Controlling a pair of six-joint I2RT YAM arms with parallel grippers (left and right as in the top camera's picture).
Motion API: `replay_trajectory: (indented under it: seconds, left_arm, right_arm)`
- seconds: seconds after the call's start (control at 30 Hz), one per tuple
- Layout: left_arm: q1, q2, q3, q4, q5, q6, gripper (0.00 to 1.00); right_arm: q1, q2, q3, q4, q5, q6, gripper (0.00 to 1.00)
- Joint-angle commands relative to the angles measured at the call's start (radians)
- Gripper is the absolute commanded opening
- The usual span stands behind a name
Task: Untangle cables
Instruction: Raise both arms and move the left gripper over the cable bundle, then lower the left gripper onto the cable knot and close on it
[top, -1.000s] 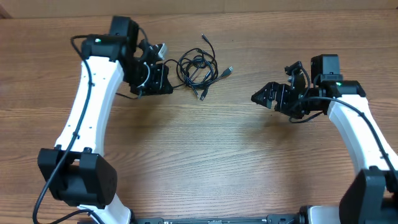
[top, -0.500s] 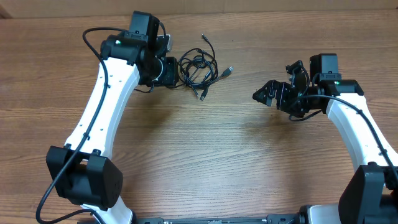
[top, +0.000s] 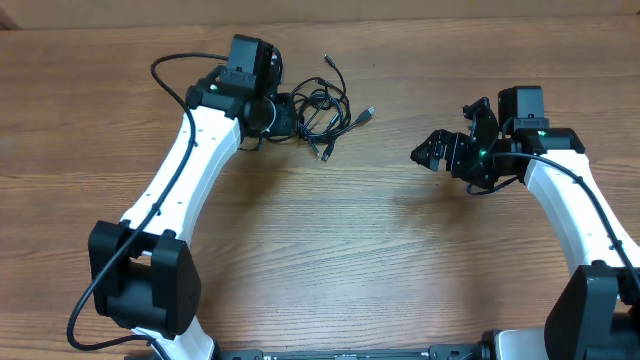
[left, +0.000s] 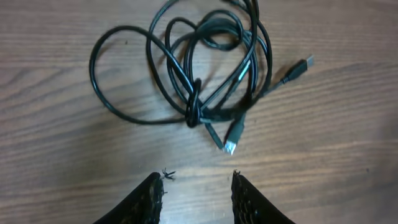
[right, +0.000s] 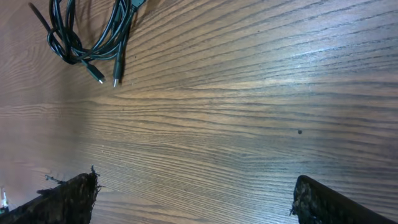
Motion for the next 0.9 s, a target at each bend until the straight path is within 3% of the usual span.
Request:
replay_trajectory:
  seconds: [0.0,0.23,0.37,0.87]
  left_arm:
    - [-0.007,0.009,-0.031,0.048,-0.027,-0.026,0.38]
    - [-0.014,0.009,-0.053,0.065,-0.028,-0.037,0.39]
    - [-0.014,0.009,-0.053,0.064,-0.027,-0.037,0.49]
    - [-0.014,0.009,-0.053,0.097,-0.029,-0.037,0.51]
  right_arm:
    - [-0.002,-0.001,0.018,0.006,0.005,0.0,1.0]
    - [-0.002,-0.001,0.018,0.006,0.005,0.0,1.0]
    - [-0.002,-0.001,0.018,0.006,0.005,0.0,1.0]
    - [-0.002,-0.001,0.018,0.006,0.005,0.0,1.0]
